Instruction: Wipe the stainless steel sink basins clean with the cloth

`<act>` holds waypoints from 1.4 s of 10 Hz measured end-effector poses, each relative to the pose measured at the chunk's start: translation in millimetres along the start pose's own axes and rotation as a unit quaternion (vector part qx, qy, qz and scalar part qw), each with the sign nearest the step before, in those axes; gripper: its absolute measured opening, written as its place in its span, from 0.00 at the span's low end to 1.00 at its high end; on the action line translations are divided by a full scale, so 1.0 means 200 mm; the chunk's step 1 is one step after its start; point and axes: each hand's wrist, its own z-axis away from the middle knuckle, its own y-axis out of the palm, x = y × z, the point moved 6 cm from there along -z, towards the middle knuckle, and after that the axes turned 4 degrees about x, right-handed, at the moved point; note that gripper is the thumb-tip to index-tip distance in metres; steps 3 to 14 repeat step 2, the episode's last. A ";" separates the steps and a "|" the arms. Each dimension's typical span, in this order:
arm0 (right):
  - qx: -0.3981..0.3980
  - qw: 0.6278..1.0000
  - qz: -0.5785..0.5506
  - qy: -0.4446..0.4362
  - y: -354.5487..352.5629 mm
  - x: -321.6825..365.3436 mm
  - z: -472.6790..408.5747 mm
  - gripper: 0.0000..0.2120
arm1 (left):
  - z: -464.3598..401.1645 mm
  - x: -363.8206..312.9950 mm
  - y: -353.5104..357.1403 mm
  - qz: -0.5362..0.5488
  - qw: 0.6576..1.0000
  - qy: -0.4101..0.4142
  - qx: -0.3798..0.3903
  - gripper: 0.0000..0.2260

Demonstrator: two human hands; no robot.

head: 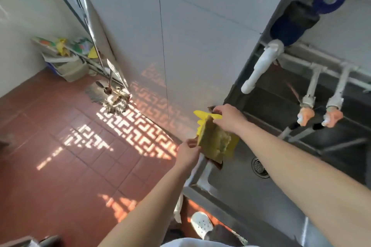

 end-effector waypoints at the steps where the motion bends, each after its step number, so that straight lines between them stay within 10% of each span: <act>1: 0.021 0.999 -0.030 0.037 0.13 0.00 -0.01 0.21 | -0.08 0.06 -0.14 -0.113 0.993 -0.007 -0.012 0.21; 14: 0.049 0.996 -0.017 0.075 0.34 -0.11 0.14 0.30 | -0.10 0.12 -0.21 -0.201 0.979 0.021 0.035 0.20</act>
